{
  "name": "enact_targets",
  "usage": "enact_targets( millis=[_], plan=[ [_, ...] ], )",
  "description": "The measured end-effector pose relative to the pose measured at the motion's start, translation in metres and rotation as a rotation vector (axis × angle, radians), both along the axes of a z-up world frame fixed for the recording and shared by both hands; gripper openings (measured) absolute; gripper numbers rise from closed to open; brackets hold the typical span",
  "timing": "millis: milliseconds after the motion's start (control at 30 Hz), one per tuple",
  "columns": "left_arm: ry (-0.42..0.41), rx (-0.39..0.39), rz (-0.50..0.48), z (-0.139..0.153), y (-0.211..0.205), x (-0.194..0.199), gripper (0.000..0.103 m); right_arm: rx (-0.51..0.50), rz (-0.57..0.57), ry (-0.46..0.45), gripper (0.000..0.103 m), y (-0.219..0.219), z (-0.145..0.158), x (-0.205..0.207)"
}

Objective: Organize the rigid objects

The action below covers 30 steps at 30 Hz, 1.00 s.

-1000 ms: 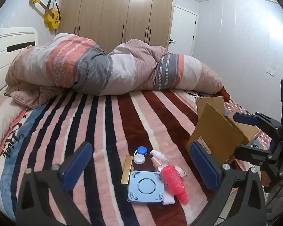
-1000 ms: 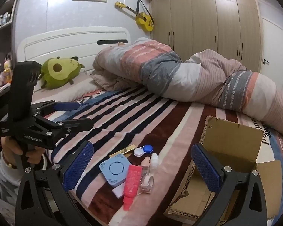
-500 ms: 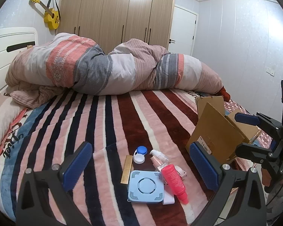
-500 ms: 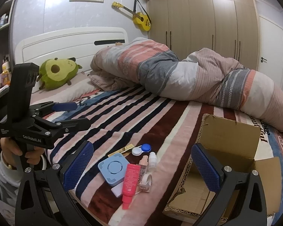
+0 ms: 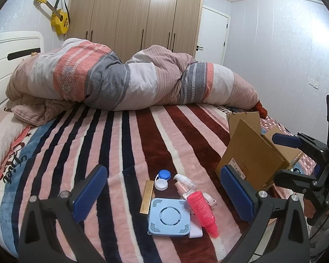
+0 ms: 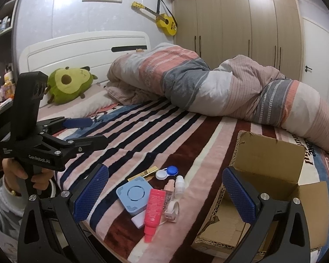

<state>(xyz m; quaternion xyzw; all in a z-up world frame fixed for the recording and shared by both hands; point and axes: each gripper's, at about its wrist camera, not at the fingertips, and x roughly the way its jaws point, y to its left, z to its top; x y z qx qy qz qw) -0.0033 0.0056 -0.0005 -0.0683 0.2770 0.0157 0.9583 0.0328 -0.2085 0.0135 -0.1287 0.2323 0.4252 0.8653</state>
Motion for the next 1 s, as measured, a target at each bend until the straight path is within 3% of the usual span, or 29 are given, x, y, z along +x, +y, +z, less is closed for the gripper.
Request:
enact_targets(
  millis=[800, 1000],
  plan=[
    [-0.009, -0.001, -0.007, 0.000, -0.004, -0.001, 0.103, 0.005, -0.001, -0.001, 0.103, -0.001, -0.002, 0.000],
    [-0.024, -0.023, -0.030, 0.001, 0.000, -0.002, 0.103, -0.009, -0.001, -0.078, 0.103, 0.003, 0.004, -0.013]
  ],
)
